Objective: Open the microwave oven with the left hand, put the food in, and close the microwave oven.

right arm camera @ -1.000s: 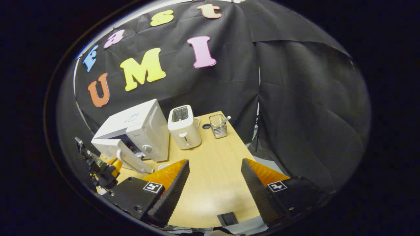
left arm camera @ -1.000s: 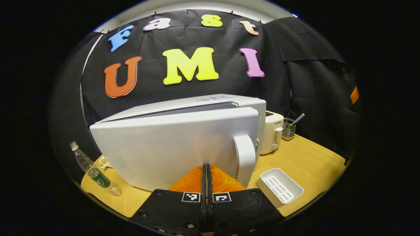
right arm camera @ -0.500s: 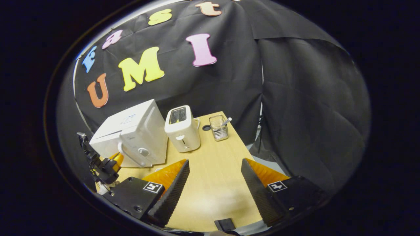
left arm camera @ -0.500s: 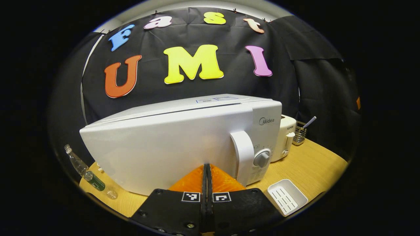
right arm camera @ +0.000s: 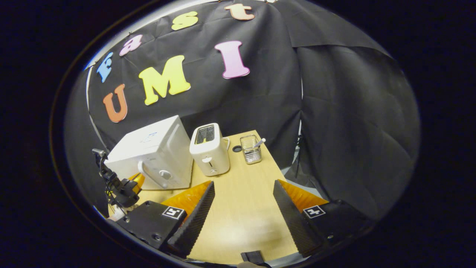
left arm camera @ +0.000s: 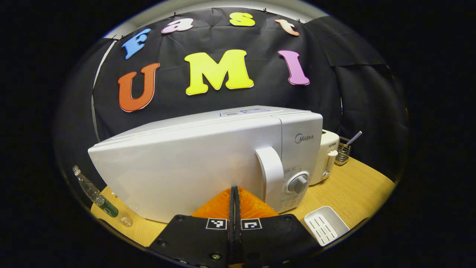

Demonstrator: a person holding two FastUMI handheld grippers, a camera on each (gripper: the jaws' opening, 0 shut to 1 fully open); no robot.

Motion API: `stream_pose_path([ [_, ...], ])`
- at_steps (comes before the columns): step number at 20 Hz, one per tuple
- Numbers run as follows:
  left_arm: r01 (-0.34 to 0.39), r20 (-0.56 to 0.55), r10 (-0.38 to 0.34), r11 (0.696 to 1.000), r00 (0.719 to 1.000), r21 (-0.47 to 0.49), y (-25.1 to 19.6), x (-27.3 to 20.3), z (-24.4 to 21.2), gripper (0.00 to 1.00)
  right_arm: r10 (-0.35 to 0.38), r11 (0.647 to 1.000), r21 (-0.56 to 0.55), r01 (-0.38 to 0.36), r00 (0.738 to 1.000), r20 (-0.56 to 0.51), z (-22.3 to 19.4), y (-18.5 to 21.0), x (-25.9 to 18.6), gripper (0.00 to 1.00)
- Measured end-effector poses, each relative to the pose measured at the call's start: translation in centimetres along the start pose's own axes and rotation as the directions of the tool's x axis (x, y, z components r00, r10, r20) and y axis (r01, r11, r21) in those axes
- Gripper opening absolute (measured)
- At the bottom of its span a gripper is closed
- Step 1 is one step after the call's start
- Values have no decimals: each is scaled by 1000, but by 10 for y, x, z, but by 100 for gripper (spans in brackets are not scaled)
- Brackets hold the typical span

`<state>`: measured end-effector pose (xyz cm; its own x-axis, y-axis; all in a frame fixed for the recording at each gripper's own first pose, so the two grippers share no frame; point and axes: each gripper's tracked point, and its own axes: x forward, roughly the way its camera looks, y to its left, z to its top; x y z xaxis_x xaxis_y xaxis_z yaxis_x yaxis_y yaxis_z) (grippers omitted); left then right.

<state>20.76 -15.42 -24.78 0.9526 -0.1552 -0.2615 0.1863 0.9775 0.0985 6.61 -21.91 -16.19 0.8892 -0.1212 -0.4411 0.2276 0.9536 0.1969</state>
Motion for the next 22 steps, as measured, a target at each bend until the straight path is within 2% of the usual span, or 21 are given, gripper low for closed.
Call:
stream_pose_path([
  [6,-59,-20,60,998,998,25,16,-34,6,0,29,998,-65,-27,999,33,4,4,-19,100],
  [7,-50,-32,51,998,998,24,15,-45,5,2,43,997,-69,-40,998,39,6,9,-22,91],
  [9,-46,-53,48,998,997,35,18,-64,5,65,64,996,-64,-60,996,55,6,16,-29,91],
  [10,-78,-56,81,996,995,51,29,-60,-2,97,65,996,-58,-62,996,62,3,18,-31,100],
  [11,-84,-65,89,994,994,64,33,-79,-2,94,66,997,-51,-62,995,71,1,21,-33,100],
  [17,-37,-67,39,999,997,34,28,-149,6,95,28,998,-51,-22,992,122,-19,41,-72,100],
  [18,-23,-46,24,999,999,29,26,-168,17,95,33,998,-56,-26,990,135,-21,50,-81,91],
  [20,-14,6,14,1000,1000,25,32,-205,46,95,57,997,-59,-47,985,166,-23,75,-104,91],
  [21,-23,30,23,1000,999,17,38,-224,60,95,69,996,-61,-59,980,185,-21,88,-117,100],
  [22,-25,58,25,1000,998,5,45,-241,77,95,82,995,-67,-69,975,206,-19,99,-127,100],
])
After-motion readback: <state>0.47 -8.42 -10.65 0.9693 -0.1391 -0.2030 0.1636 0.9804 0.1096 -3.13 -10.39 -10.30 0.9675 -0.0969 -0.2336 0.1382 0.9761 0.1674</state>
